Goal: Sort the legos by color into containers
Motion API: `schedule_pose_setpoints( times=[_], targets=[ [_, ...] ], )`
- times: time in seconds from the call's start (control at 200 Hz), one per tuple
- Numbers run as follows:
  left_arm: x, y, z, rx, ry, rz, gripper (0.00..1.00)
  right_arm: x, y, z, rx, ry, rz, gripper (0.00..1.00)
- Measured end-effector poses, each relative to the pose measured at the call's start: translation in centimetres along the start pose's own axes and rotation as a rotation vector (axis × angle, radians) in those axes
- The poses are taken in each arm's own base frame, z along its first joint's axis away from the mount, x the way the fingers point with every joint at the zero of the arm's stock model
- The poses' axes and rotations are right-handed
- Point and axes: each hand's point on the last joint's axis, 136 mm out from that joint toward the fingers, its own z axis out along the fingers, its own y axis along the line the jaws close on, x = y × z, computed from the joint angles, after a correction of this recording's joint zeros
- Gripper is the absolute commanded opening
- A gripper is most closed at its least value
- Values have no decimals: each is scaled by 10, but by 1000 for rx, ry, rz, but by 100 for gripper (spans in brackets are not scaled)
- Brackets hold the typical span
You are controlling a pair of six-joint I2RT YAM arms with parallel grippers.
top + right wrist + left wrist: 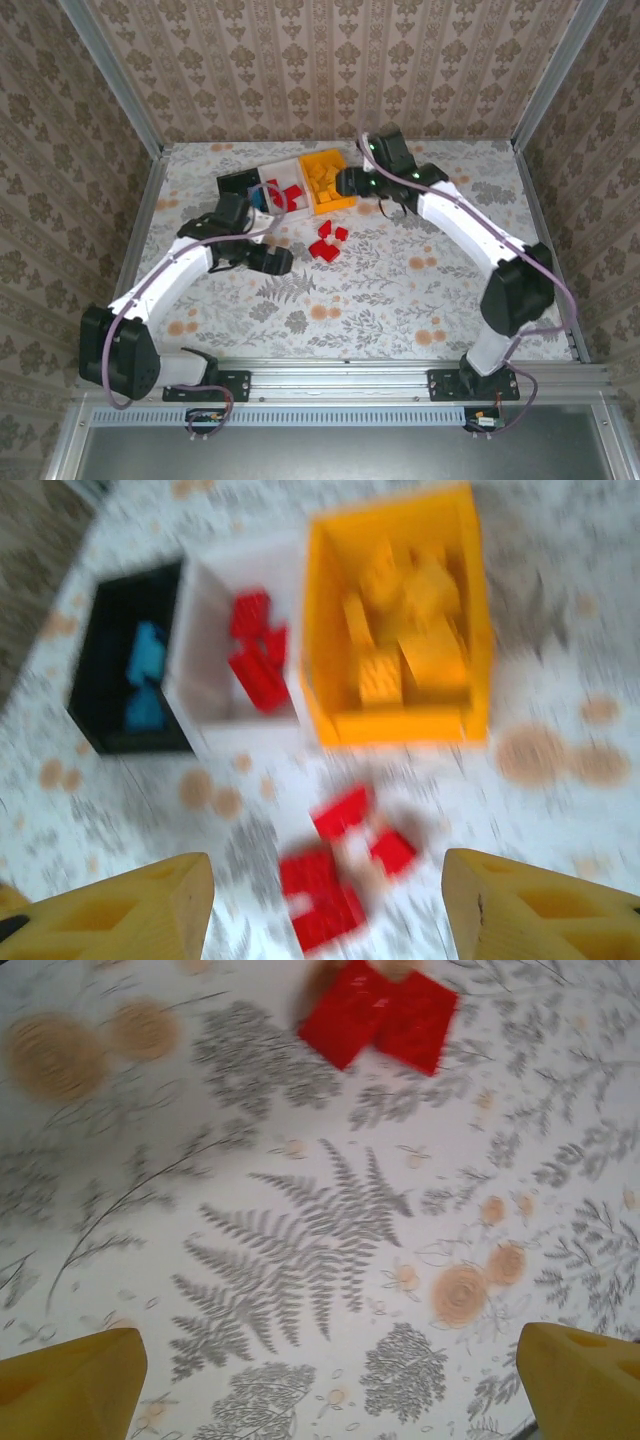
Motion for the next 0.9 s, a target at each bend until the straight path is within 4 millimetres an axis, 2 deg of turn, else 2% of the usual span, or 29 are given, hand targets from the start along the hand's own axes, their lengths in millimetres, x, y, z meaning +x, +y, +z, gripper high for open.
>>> schedule_pose_setpoints(
  times=[0.085,0.185,0.25,0.31,0.42,0.53,0.74,0.9],
  targets=[
    [-14,-16,7,-3,8,52,92,53,-26,1,42,109,26,63],
    [-30,-18,23,-22,34,67,88,117,-54,2,86,236,65,63],
    [-40,-17,39,-38,61,73,87,146,-66,-2,102,284,90,63],
    [-51,-16,55,-50,82,80,84,161,-72,-9,105,297,112,62],
    [-69,-13,83,-79,111,98,77,165,-74,-23,91,266,124,62],
    [-83,-10,100,-100,120,119,73,162,-71,-32,66,225,124,62],
    [-104,-2,121,-132,122,151,66,169,-83,-32,75,223,153,62],
    [-114,4,139,-148,135,168,62,166,-86,-32,69,214,166,62]
  ],
)
